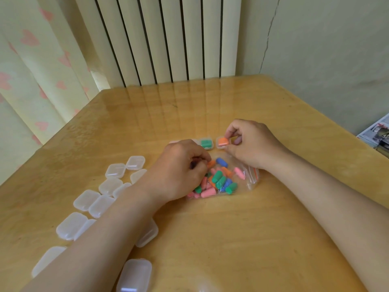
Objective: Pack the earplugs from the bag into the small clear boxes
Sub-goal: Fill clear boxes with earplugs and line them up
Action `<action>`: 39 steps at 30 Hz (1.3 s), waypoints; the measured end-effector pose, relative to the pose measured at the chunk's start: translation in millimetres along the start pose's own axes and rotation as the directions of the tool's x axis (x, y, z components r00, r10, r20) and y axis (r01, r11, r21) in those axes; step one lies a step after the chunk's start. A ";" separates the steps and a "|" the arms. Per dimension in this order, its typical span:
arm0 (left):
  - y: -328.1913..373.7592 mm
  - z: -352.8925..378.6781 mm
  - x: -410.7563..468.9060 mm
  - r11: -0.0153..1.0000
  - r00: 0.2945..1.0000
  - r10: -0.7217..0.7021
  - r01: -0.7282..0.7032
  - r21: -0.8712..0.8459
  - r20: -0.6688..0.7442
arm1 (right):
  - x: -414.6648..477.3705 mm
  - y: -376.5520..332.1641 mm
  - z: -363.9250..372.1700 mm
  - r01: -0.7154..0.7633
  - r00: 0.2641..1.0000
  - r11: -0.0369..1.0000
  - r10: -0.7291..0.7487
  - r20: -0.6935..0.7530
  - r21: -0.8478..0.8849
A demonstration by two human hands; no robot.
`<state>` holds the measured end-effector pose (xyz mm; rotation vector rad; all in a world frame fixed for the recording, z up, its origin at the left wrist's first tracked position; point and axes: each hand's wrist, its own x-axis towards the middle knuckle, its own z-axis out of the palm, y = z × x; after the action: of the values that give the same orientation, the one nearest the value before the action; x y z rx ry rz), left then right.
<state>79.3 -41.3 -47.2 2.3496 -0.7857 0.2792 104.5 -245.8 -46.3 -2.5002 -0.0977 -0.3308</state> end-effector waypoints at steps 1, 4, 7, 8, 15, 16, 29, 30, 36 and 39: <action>0.5 -0.5 0.3 1.000 1.000 -0.003 0.003 0.004 0.002 | 0.5 0.1 0.7 0.001 1.000 1.000 -0.001 0.001 0.001; 2.7 -3.2 -0.1 0.999 0.999 0.010 -0.012 0.038 0.030 | 1.8 1.0 2.9 0.006 1.000 1.000 -0.006 0.013 -0.002; 3.7 -7.7 -0.3 0.995 0.998 0.015 -0.022 0.098 0.068 | 1.9 1.3 3.5 0.006 1.000 1.000 -0.005 0.026 -0.010; 2.7 -9.8 0.1 0.993 0.998 0.008 -0.015 0.120 0.061 | 1.9 1.7 3.2 0.005 1.000 1.000 -0.005 0.029 -0.007; -10.1 -48.8 2.2 0.770 0.926 -0.371 0.267 0.580 0.066 | 0.1 3.3 0.5 0.006 0.999 1.000 -0.007 0.041 0.030; -11.0 -53.0 1.3 0.729 0.894 -0.438 0.290 0.620 0.096 | 0.1 3.0 0.5 0.011 0.999 1.000 -0.012 0.042 0.029; -15.3 -56.4 1.6 0.792 0.856 -0.483 0.337 0.508 0.185 | -1.8 0.4 -1.3 0.023 0.998 1.000 -0.024 0.053 0.020; -15.2 -56.9 1.6 0.775 0.870 -0.467 0.316 0.548 0.158 | -2.0 0.4 -1.3 0.023 0.998 1.000 -0.025 0.054 0.020; -16.8 -57.9 -2.0 0.625 0.870 -0.489 0.299 0.722 0.062 | -3.3 -1.0 -1.6 0.031 0.998 0.999 -0.032 0.054 0.013; -20.2 -57.5 -2.2 0.607 0.828 -0.560 0.392 0.692 0.022 | -3.3 -1.5 -2.0 0.029 0.998 1.000 -0.030 0.056 0.008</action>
<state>89.7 8.6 -13.7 3.2199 -0.0855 0.0266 100.7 -245.8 -44.7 -2.5034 -0.1586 -0.2718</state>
